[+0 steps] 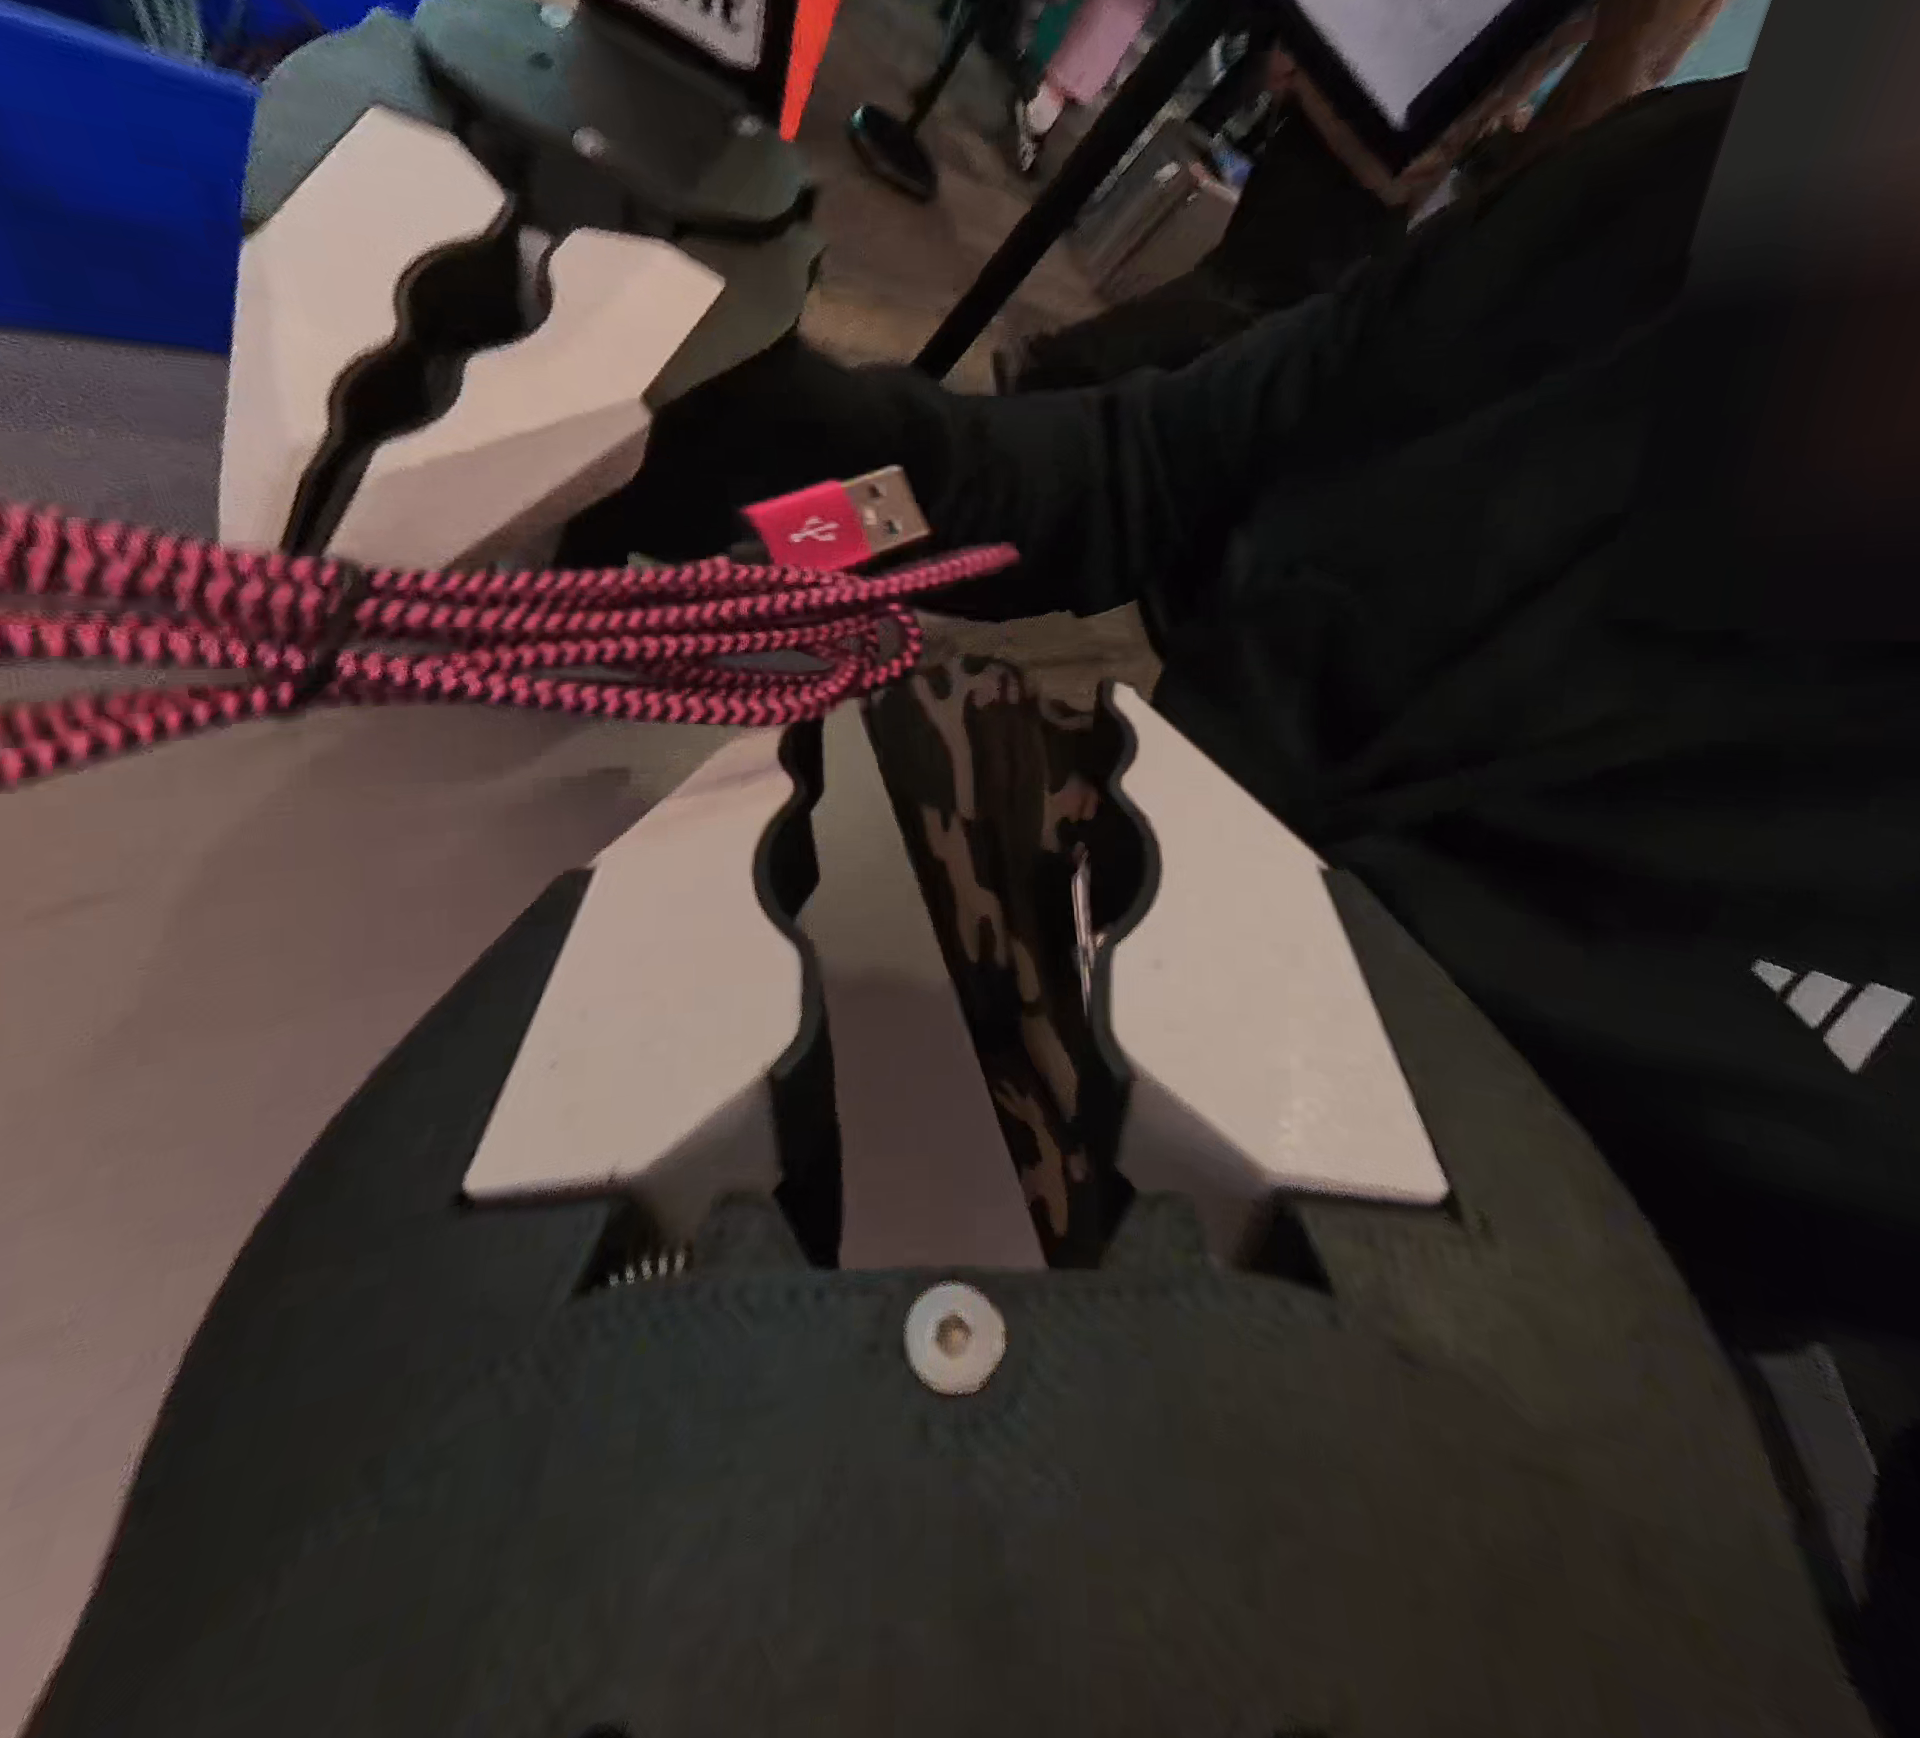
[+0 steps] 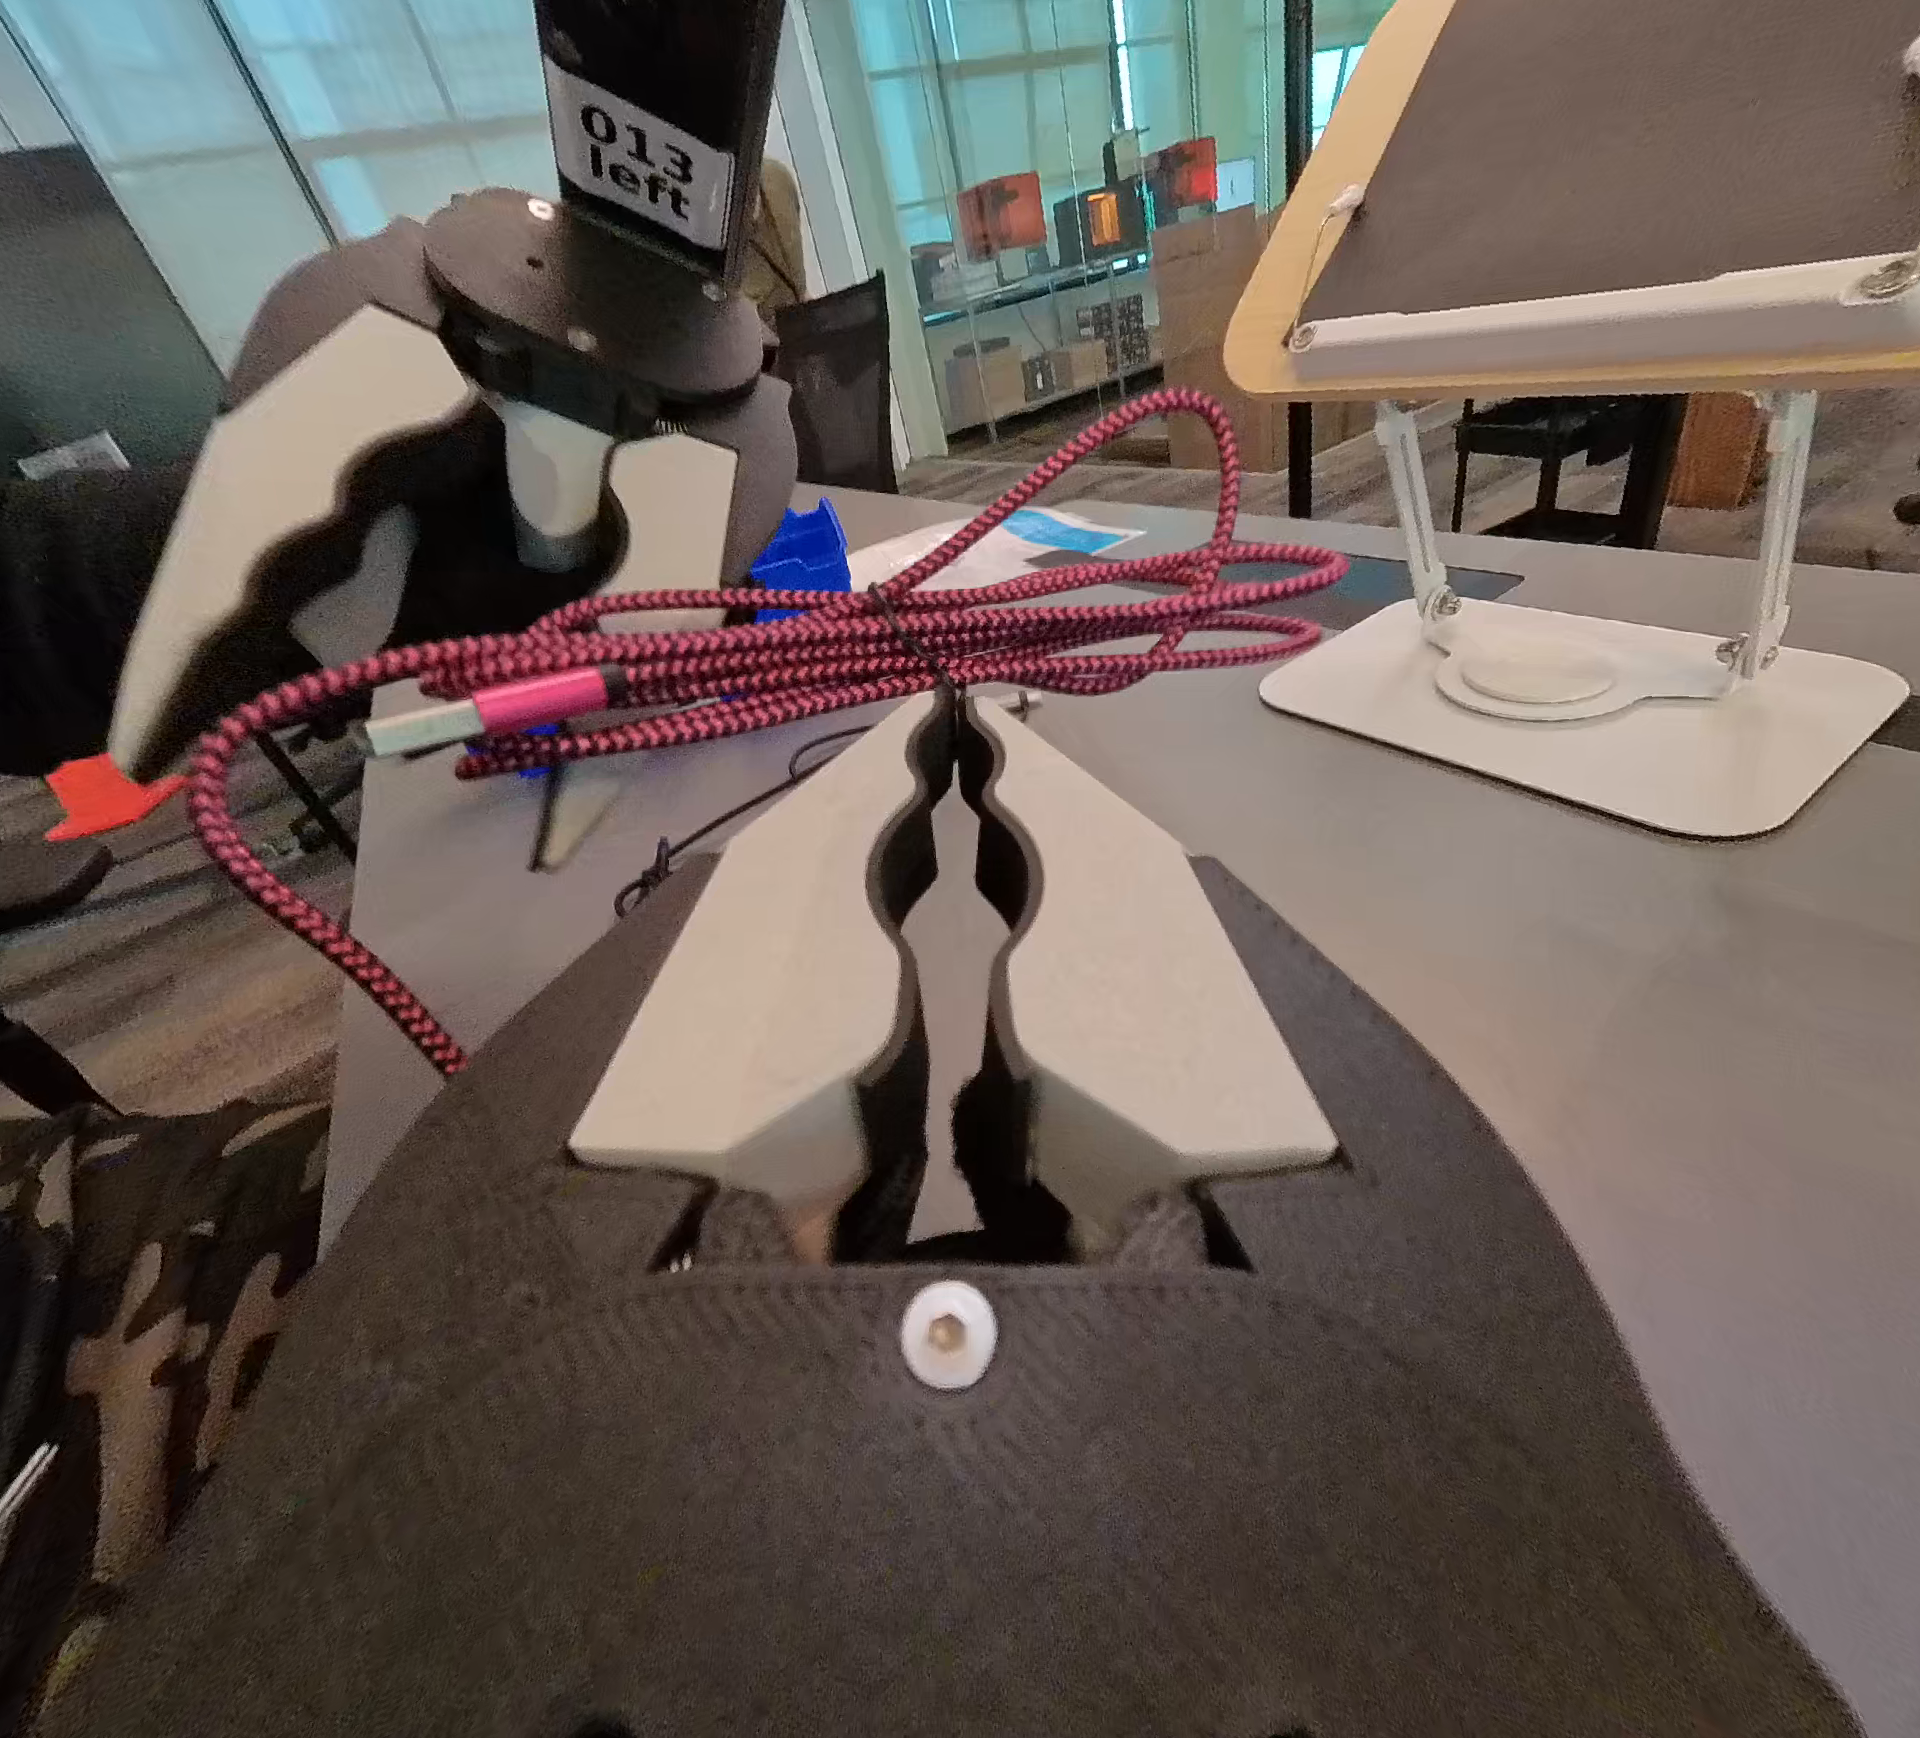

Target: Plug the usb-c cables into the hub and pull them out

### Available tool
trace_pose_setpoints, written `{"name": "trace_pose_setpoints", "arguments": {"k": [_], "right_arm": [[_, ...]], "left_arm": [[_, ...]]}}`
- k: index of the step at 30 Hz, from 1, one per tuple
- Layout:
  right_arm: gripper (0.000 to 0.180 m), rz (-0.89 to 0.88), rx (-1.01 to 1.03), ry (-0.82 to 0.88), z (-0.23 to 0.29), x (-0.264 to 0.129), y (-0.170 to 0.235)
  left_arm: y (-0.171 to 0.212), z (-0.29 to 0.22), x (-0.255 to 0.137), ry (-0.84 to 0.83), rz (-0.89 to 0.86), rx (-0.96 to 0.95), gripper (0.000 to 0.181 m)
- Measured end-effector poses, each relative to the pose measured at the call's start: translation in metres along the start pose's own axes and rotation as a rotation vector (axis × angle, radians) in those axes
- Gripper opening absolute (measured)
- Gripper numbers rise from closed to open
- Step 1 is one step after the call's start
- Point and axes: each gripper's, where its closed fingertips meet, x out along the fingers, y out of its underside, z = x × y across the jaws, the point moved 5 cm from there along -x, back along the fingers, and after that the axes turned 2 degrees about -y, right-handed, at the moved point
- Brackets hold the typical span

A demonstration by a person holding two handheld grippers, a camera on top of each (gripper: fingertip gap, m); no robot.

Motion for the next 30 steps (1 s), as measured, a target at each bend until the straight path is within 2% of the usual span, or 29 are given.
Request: {"name": "trace_pose_setpoints", "arguments": {"k": [6,12,20,26,30], "right_arm": [[0.0,0.09,-0.056,-0.018,0.007,0.008,0.011],[0.0,0.15,-0.099,-0.052,0.015,0.015,0.02],[0.0,0.192,-0.124,-0.114,0.027,0.02,0.028],[0.0,0.194,-0.151,-0.14,0.031,0.015,0.028],[0.0,0.175,-0.167,-0.166,0.033,0.01,0.026]], "left_arm": [[-0.018,-0.011,0.003,0.04,-0.1,0.094,0.056],[-0.032,0.002,-0.004,-0.053,-0.158,0.143,0.067],[-0.02,0.035,0.002,-0.282,0.043,0.2,0.08],[-0.007,0.048,0.003,-0.278,0.226,0.139,0.086],[-0.004,0.052,-0.002,-0.213,0.246,0.075,0.088]]}}
